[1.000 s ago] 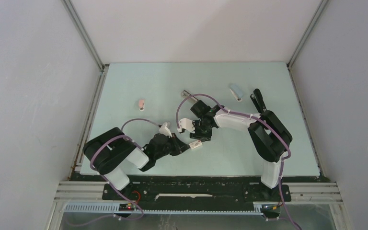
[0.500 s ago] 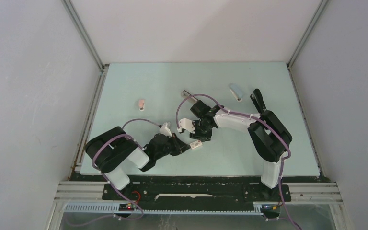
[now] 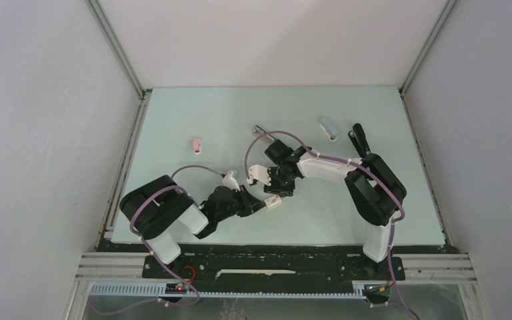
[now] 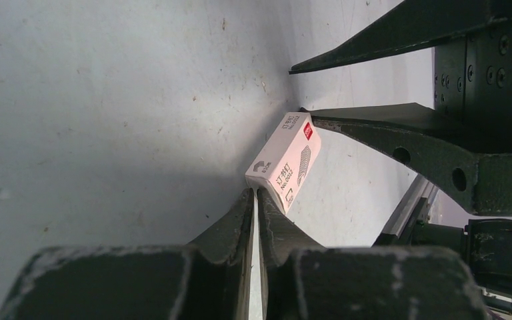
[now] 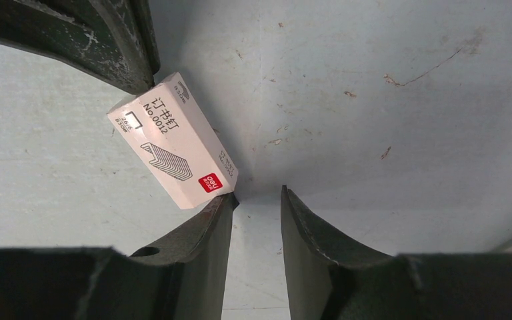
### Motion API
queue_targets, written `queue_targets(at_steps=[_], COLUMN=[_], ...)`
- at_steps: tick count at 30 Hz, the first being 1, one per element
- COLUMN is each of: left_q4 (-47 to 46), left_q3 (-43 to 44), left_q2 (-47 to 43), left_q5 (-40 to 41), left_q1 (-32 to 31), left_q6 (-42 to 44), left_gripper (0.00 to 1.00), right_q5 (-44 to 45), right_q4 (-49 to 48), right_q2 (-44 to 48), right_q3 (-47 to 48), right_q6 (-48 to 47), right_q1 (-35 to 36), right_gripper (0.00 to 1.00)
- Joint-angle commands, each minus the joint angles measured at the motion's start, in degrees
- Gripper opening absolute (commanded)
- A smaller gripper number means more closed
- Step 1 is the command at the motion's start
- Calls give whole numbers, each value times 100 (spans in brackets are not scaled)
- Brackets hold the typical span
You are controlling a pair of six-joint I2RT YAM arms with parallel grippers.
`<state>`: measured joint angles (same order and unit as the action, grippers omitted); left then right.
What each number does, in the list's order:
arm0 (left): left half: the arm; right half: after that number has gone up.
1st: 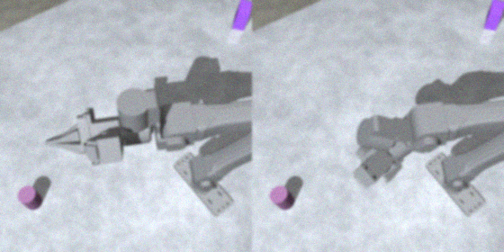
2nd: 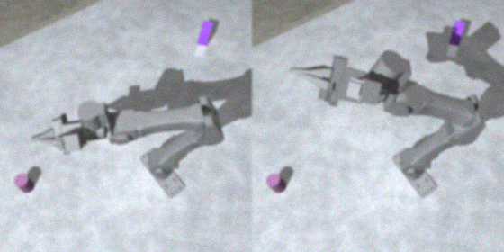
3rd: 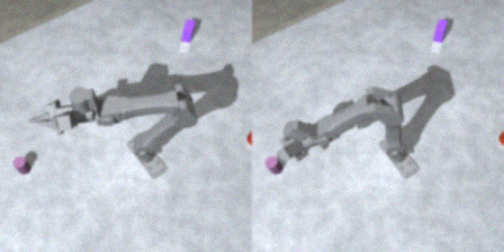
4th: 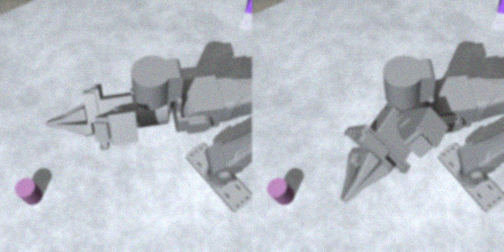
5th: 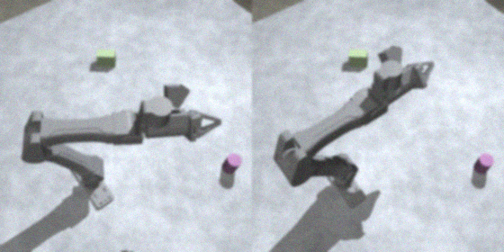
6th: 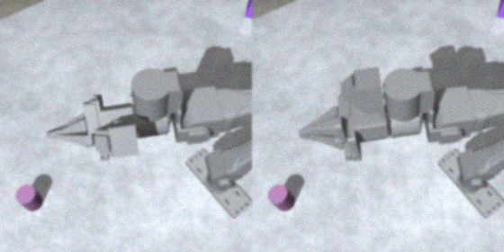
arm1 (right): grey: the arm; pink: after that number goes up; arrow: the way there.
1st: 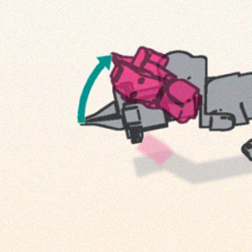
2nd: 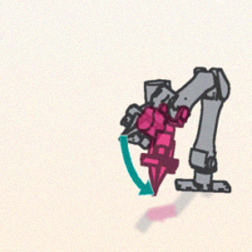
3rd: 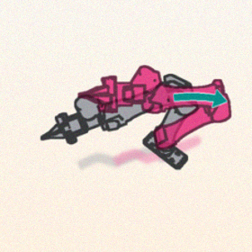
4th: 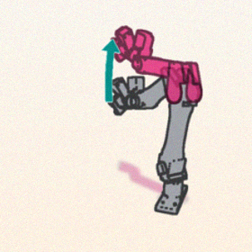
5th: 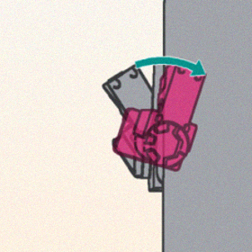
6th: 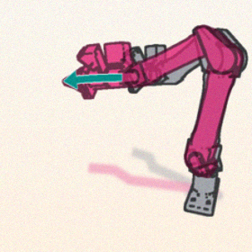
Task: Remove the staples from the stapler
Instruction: Close the staple box at the center of the board.
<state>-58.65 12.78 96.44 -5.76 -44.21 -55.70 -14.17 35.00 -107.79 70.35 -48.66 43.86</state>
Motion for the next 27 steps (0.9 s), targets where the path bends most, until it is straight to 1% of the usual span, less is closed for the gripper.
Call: queue_targets(at_steps=[1, 8, 13, 17, 21, 22, 23, 25, 27], left_q4=[276, 249, 319, 773, 1707, 2036, 2555, 3409, 4177], left_q3=[17, -236, -602, -727, -713, -688, -644, -512, -290], left_q2=[136, -127, -680, -1242, -2089, -2369, -2675, -3357, -4208], left_q5=[9, 119, 259, 367, 529, 555, 707, 962, 1150], left_q1=[20, 60, 146, 199, 248, 258, 271, 281, 302], left_q6=[24, 32, 113, 296, 629, 719, 840, 1120, 1525], left_gripper=[12, 14, 19, 20, 22, 23, 25, 31, 38], right_q5=[-218, -57, 17, 29, -17, -30, -49, -87, -94], right_q4=[102, 125, 209, 352, 464, 517, 561, 621, 665], right_q2=[-208, -109, 109, 361, 739, 846, 974, 1252, 1560], right_q3=[23, 19, 17, 15, -19, -21, -25, -85, -165], right_q6=[39, 42, 59, 76, 85, 93, 94, 101, 118], right_q1=[151, 10, -160, -360, -621, -698, -780, -939, -1133], right_gripper=[42, 43, 42, 42, 42, 42, 42, 42, 43])
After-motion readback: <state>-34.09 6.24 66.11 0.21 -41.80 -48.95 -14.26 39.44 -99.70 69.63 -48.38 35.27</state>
